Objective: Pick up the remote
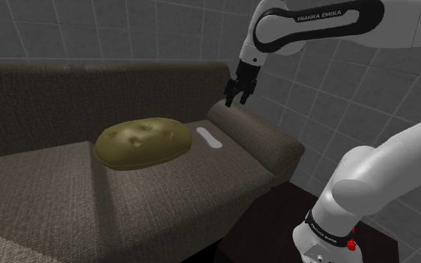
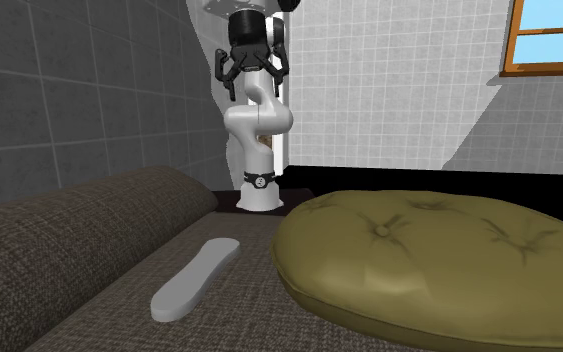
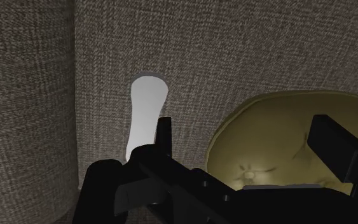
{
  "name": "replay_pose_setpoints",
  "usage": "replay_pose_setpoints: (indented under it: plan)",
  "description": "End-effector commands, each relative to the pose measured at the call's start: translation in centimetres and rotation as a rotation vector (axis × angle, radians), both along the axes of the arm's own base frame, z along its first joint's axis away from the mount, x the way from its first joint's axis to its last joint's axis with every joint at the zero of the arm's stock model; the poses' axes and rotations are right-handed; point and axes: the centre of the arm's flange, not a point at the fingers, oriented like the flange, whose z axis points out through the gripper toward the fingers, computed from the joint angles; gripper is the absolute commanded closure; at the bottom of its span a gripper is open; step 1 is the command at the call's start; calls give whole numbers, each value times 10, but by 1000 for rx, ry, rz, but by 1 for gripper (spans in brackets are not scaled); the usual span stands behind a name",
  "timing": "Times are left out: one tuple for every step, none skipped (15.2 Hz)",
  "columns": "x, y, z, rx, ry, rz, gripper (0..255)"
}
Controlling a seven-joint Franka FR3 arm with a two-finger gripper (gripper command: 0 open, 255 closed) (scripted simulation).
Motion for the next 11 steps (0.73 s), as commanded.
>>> replay_pose_setpoints:
  plan:
    - [18, -6, -17, -5, 10, -11, 0]
    - [28, -9, -27, -8, 16, -17, 0]
    - [37, -12, -36, -10, 21, -22, 0]
    - [46, -15, -46, -12, 27, -27, 0]
    - [55, -18, -55, -15, 33, -33, 0]
    - [64, -21, -65, -17, 38, -38, 0]
    - [73, -24, -75, -19, 44, -43, 0]
    - [81, -28, -85, -21, 50, -49, 0]
    - [90, -31, -94, -24, 56, -54, 0]
    - [99, -35, -104, -26, 61, -60, 0]
    - [107, -38, -114, -28, 67, -65, 0]
